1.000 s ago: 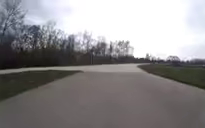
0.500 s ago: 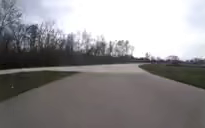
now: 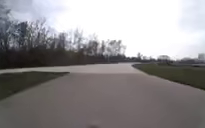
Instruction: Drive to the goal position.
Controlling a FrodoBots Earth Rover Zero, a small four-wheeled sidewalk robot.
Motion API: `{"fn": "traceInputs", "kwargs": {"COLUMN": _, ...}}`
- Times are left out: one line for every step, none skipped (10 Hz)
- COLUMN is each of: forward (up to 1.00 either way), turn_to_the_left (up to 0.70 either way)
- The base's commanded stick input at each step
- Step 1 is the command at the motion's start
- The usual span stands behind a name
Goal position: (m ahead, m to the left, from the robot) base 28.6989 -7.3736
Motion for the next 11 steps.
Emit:
{"fn": "traceInputs", "kwargs": {"forward": 1.0, "turn_to_the_left": 0.0}}
{"fn": "traceInputs", "kwargs": {"forward": 1.0, "turn_to_the_left": 0.0}}
{"fn": "traceInputs", "kwargs": {"forward": 1.0, "turn_to_the_left": -0.01}}
{"fn": "traceInputs", "kwargs": {"forward": 1.0, "turn_to_the_left": -0.06}}
{"fn": "traceInputs", "kwargs": {"forward": 1.0, "turn_to_the_left": -0.29}}
{"fn": "traceInputs", "kwargs": {"forward": 1.0, "turn_to_the_left": -0.35}}
{"fn": "traceInputs", "kwargs": {"forward": 1.0, "turn_to_the_left": -0.36}}
{"fn": "traceInputs", "kwargs": {"forward": 1.0, "turn_to_the_left": -0.07}}
{"fn": "traceInputs", "kwargs": {"forward": 1.0, "turn_to_the_left": -0.02}}
{"fn": "traceInputs", "kwargs": {"forward": 1.0, "turn_to_the_left": 0.0}}
{"fn": "traceInputs", "kwargs": {"forward": 1.0, "turn_to_the_left": 0.0}}
